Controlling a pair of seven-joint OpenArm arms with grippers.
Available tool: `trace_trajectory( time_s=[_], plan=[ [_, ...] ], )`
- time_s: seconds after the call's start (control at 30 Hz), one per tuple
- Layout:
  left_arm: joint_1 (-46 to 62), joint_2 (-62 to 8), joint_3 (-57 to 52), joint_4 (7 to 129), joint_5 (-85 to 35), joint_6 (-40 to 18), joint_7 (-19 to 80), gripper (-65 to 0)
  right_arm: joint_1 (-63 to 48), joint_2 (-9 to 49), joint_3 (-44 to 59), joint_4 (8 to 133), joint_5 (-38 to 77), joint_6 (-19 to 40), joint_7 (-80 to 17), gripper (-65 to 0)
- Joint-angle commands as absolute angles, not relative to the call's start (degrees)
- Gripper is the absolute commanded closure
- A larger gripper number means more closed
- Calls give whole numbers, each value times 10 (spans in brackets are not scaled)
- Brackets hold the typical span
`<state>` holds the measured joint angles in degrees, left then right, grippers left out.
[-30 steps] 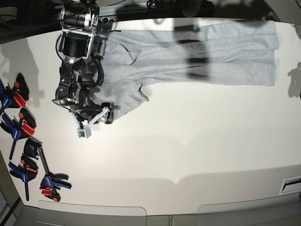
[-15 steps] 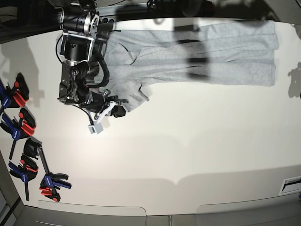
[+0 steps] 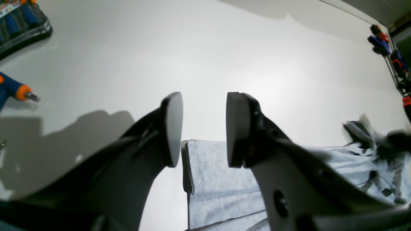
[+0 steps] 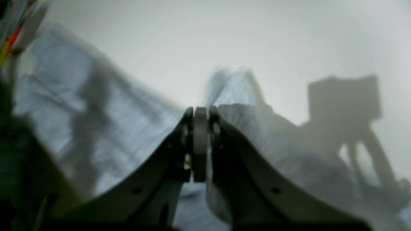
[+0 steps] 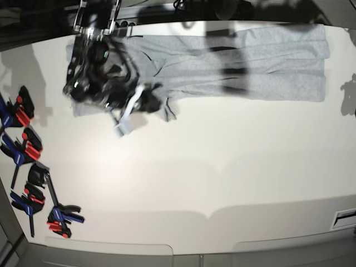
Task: Fold the T-shirt properly
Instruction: 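Grasp the sleeve with the right gripper and fold it inward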
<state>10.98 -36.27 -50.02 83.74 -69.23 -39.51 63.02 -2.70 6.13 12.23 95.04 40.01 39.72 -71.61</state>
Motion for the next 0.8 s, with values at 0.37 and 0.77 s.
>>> trace_trajectory(
  time_s=[0.37, 0.77],
  plan=[
    [105, -380, -506, 846, -706, -400, 617, -209, -173, 5, 124, 1006, 411, 400, -695, -73],
    [107, -372, -507, 846, -705, -400, 619, -209, -119, 6, 129, 1066, 413, 400, -631, -286]
  ],
)
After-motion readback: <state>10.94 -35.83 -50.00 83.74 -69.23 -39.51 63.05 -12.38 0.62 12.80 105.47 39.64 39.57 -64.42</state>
